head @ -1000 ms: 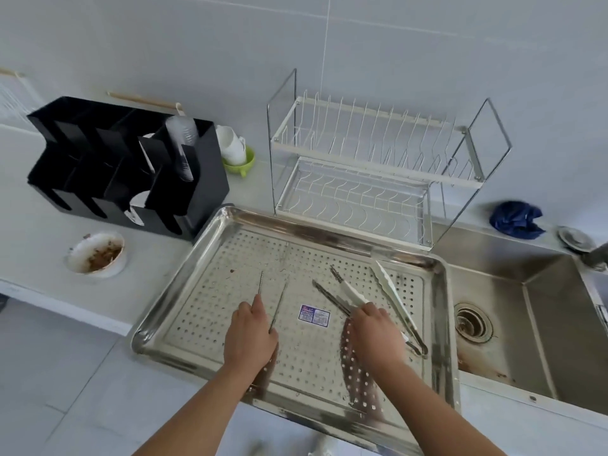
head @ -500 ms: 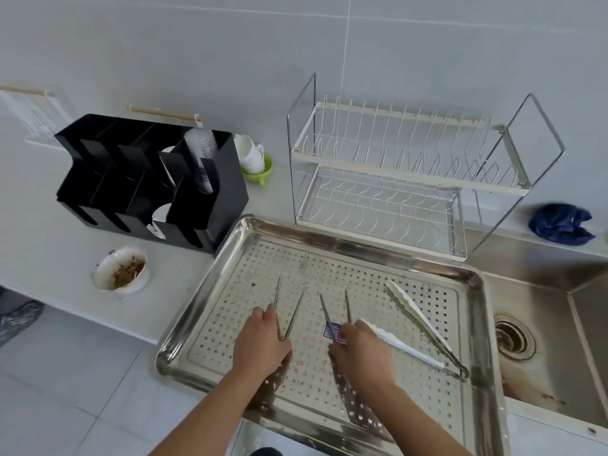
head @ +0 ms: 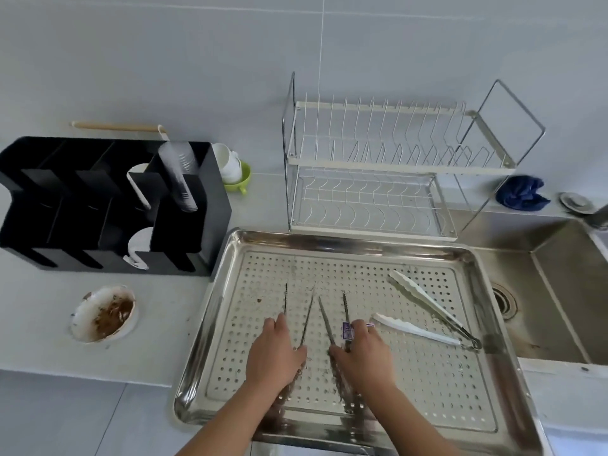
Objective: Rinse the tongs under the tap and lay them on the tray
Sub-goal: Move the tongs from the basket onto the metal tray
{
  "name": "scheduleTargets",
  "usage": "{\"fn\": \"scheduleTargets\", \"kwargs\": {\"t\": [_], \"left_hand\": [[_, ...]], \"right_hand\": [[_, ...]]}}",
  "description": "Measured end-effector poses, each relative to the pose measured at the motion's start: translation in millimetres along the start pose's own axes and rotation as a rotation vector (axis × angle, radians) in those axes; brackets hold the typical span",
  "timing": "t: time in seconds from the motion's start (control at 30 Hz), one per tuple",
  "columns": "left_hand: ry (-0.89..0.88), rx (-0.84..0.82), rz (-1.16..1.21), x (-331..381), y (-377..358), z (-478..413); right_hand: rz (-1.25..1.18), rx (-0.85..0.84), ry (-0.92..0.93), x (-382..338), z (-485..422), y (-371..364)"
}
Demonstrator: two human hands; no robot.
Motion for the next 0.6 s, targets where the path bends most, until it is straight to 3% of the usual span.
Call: {"fn": "scheduleTargets", "kwargs": {"t": [0.2, 0.6], "left_hand": [[0.005, -0.009, 0.053, -7, -3, 2], [0.035, -0.052, 0.073, -7, -3, -5]], "right_hand": [[-0.043, 0.013, -0.088, -10, 5, -15], [0.044, 0.031, -0.096, -12, 0, -10]]}}
Point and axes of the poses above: each hand's wrist, its own z-axis away from the middle knuckle, its own y-axis out of the back of the hand, x = y × z, the point moved 1 cm from there along -z, towards the middle knuckle, and after that the axes turned 9 degrees about x, right-handed, at the moved point
